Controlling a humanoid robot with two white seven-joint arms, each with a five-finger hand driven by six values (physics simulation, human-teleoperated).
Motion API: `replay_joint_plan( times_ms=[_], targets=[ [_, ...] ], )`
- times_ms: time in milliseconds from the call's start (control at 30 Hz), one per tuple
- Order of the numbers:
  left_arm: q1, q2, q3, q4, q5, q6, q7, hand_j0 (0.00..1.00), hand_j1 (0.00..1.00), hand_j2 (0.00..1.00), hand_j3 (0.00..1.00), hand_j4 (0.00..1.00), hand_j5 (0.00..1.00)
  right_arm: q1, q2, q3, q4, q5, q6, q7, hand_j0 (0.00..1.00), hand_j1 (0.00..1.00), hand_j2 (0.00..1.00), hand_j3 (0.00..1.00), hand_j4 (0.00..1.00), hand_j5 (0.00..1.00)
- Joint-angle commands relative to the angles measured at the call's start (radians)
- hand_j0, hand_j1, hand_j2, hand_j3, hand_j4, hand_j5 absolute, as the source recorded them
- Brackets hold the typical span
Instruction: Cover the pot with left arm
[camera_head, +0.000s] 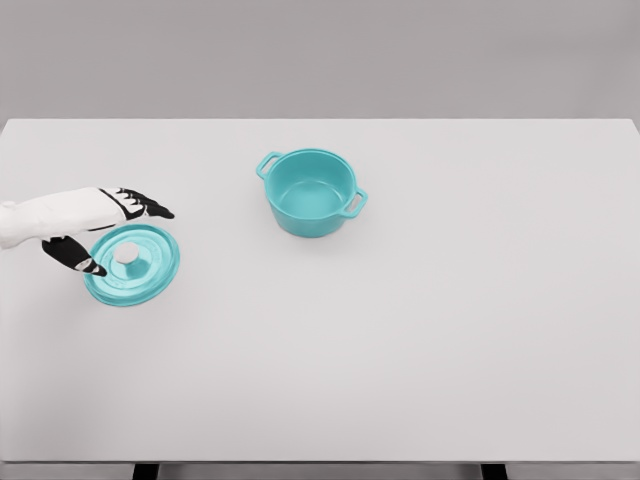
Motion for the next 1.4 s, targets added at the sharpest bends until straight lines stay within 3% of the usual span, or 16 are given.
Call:
replay_joint_plan(
  times_ms=[0,400,1367],
  targets=[
    [0.002,-0.005,0.001,0.000,0.005,0.002,0.000,1.00,1.00,1.00,1.00,1.00,1.00,0.000,0.000,0.000,-0.001,0.001,0.000,0.000,1.00,1.00,1.00,1.00,1.00,1.00],
    [-0.002,-0.062,0.001,0.071,-0.032,0.002,-0.002,1.00,1.00,1.00,1.00,1.00,1.00,0.000,0.000,0.000,-0.001,0.001,0.000,0.000,1.00,1.00,1.00,1.00,1.00,1.00],
    [-0.012,-0.068,-0.001,0.102,-0.052,0.002,-0.003,1.00,1.00,1.00,1.00,1.00,1.00,0.000,0.000,0.000,-0.001,0.001,0.000,0.000,1.00,1.00,1.00,1.00,1.00,1.00]
  ],
)
